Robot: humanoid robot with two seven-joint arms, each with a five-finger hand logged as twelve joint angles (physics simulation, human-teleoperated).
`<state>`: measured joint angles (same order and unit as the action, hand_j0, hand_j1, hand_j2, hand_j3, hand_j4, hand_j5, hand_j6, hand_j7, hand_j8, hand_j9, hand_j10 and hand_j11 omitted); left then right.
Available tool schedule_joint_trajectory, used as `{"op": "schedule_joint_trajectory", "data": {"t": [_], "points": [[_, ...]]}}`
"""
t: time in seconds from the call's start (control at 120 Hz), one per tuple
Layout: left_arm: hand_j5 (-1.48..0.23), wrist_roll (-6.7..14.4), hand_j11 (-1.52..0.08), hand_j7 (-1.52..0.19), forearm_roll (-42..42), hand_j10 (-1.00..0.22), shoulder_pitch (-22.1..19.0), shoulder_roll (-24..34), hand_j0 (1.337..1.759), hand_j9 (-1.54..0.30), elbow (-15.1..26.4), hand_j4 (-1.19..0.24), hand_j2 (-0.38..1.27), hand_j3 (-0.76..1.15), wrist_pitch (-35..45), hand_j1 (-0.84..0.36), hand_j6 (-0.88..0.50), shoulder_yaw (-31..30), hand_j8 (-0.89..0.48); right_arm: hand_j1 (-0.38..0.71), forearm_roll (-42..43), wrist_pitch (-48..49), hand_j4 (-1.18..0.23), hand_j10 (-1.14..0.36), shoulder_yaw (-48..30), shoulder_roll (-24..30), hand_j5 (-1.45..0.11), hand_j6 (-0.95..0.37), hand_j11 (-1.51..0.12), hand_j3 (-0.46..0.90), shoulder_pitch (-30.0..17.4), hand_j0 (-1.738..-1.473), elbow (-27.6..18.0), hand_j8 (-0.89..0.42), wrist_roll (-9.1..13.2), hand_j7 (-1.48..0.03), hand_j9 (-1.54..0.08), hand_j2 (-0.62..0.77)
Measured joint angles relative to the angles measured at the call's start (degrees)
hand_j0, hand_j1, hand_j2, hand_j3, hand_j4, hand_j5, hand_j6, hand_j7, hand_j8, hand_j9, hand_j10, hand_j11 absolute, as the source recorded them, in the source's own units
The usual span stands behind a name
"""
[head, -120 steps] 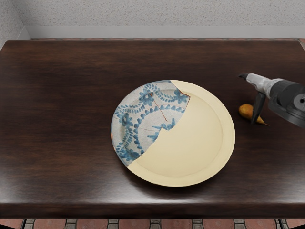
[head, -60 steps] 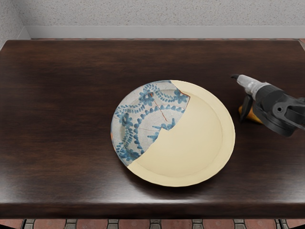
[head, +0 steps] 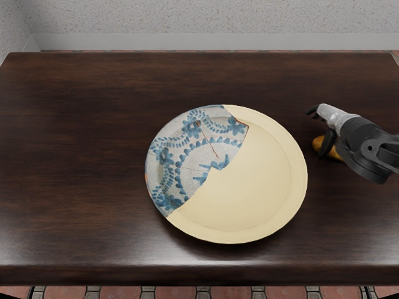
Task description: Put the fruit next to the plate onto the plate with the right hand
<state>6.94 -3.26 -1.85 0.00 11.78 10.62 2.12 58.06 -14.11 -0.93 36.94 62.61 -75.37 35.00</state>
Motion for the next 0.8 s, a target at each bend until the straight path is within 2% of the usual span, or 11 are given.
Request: {"op": "schedule_joint_trajectory", "data": {"t": [0.258, 0.575, 0.658, 0.8], "points": [[-0.01, 0.0, 0.00, -0.01, 0.0, 0.00, 0.0, 0.0, 1.658, 0.00, 0.0, 0.00, 0.00, 0.00, 0.0, 0.34, 0.00, 0.0, 0.00, -0.02, -0.1, 0.3, -0.28, -0.28, 0.1, 1.5, -0.36, -0.28, -0.36, 0.00, -0.1, -1.658, -0.2, -0.28, 0.0, -0.36, -0.36, -0.05], [-0.01, 0.0, -0.01, -0.01, 0.0, 0.00, 0.0, 0.0, 1.658, -0.01, 0.0, 0.00, 0.00, 0.00, 0.0, 0.34, 0.00, 0.0, 0.00, 0.09, -0.1, 0.3, -0.37, -0.37, 0.0, 1.9, -0.48, -0.37, -0.48, 0.00, -1.1, -1.658, -0.2, -0.37, 0.0, -0.48, -0.48, -0.07], [-0.01, 0.0, -0.01, -0.01, 0.0, 0.00, 0.0, 0.0, 1.658, -0.01, 0.0, 0.00, 0.00, 0.00, 0.0, 0.34, 0.00, 0.0, 0.00, 0.14, -0.1, 0.3, -0.39, -0.39, 0.0, 1.9, -0.51, -0.40, -0.51, 0.00, -1.2, -1.658, -0.2, -0.39, 0.0, -0.51, -0.51, -0.02], [-0.01, 0.0, -0.01, -0.01, 0.0, 0.00, 0.0, 0.0, 1.658, -0.01, 0.0, 0.00, 0.00, 0.00, 0.0, 0.34, 0.00, 0.0, 0.00, 0.18, -0.1, 0.3, -0.43, -0.43, 0.0, 1.9, -0.55, -0.43, -0.55, 0.00, -1.3, -1.658, -0.2, -0.43, 0.0, -0.55, -0.55, -0.05]]}}
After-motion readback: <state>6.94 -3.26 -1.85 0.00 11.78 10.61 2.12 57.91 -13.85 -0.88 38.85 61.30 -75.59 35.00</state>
